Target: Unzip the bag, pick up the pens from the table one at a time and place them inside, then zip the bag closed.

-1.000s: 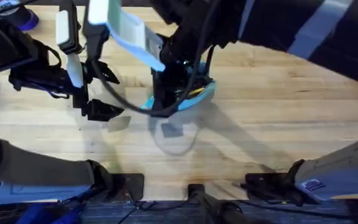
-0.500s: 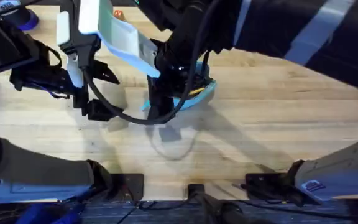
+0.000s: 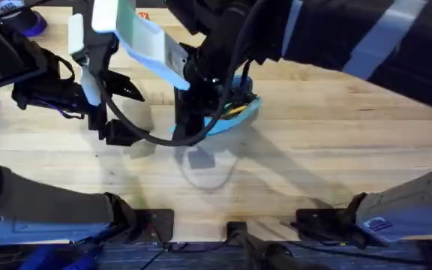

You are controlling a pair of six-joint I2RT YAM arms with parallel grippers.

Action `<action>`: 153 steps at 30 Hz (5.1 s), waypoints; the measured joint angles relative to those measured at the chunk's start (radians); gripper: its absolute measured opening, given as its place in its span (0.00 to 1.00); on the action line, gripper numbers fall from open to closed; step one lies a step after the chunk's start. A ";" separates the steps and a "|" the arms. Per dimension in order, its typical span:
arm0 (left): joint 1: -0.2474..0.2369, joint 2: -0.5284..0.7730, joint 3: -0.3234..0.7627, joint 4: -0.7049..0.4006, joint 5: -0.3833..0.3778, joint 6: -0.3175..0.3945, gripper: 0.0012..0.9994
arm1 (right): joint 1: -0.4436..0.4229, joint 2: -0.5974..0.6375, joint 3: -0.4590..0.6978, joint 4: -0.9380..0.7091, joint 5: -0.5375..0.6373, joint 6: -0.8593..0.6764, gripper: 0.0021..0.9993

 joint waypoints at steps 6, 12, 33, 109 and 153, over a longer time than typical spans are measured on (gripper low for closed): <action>0.000 0.000 0.000 0.000 0.000 0.000 0.99 | 0.000 0.000 -0.102 0.088 0.002 0.028 1.00; 0.000 0.000 0.000 0.000 0.000 0.000 0.99 | 0.000 0.000 -0.223 0.288 0.012 0.039 1.00; 0.000 0.000 0.000 0.000 0.000 0.000 0.99 | 0.000 0.112 -0.255 0.360 0.013 0.044 0.73; -0.085 0.044 0.000 0.056 0.254 -0.069 0.99 | -0.066 0.093 -0.257 0.608 0.110 0.513 0.03; -0.254 0.256 0.000 0.329 0.426 -0.171 0.55 | -0.078 0.093 -0.257 0.612 0.110 0.513 0.03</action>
